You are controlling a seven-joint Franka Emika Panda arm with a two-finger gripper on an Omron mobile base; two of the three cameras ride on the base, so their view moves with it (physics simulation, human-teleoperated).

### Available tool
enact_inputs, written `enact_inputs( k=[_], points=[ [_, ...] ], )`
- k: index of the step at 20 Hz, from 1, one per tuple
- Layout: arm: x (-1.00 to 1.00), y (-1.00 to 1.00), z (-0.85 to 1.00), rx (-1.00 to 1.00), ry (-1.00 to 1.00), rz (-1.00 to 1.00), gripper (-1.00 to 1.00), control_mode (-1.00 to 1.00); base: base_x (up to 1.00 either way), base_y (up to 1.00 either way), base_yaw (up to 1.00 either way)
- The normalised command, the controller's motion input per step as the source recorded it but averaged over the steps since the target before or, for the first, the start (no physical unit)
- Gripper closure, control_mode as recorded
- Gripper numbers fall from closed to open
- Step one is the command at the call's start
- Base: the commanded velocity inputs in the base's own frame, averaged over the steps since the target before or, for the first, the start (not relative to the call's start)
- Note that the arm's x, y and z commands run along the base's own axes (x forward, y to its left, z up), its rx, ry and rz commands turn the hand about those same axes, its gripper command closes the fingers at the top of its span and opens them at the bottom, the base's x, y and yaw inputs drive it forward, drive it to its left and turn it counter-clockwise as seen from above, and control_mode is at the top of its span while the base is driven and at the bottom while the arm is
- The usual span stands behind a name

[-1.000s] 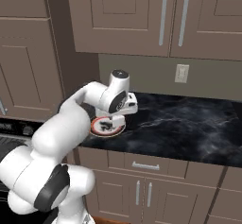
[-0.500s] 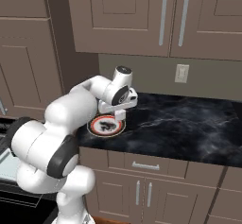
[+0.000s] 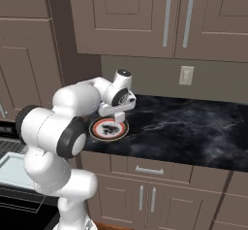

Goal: Take the baked cake out of the oven and place it on the plate for cooling. Then close the oven door.

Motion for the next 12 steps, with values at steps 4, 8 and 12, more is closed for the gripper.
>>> enact_inputs(
  k=[4,8,12],
  points=[
    [0.19,0.21,-0.36,0.00,0.05,0.04,1.00,-1.00,0.00,0.00,0.00],
    [0.25,0.16,-0.24,0.00,0.02,0.05,1.00,-1.00,0.00,0.00,0.00],
    [0.32,0.08,-0.14,0.00,0.04,0.03,1.00,-1.00,0.00,0.00,0.00]
  ],
)
